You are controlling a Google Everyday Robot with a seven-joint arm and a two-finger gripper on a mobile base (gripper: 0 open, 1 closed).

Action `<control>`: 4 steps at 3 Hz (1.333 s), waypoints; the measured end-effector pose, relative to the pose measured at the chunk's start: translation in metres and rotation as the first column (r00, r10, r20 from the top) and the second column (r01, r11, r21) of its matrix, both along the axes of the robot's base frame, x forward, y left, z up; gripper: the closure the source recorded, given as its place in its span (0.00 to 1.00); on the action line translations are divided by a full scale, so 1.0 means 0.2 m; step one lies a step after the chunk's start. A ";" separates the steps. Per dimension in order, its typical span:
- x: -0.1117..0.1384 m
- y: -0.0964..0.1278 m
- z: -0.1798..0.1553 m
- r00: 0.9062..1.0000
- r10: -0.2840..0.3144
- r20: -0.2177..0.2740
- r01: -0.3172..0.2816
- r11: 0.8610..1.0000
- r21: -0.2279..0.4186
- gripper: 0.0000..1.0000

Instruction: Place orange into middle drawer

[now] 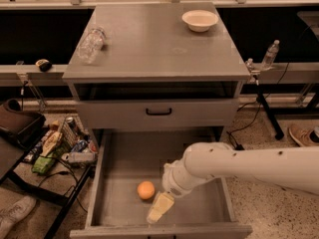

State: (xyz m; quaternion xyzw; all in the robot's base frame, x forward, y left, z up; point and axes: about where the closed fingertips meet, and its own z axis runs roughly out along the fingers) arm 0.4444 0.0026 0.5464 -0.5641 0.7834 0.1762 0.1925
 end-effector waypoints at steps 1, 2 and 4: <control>-0.01 -0.20 0.39 0.999 -0.001 0.049 0.004 0.998 -0.068 0.00; 0.06 -0.37 0.66 0.998 -0.026 0.052 0.032 0.992 -0.123 0.00; 0.05 -0.75 1.01 0.991 -0.135 0.005 0.134 0.973 -0.187 0.00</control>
Offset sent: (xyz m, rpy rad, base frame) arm 0.0153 -0.1376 0.1985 -0.2424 0.0737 -0.0465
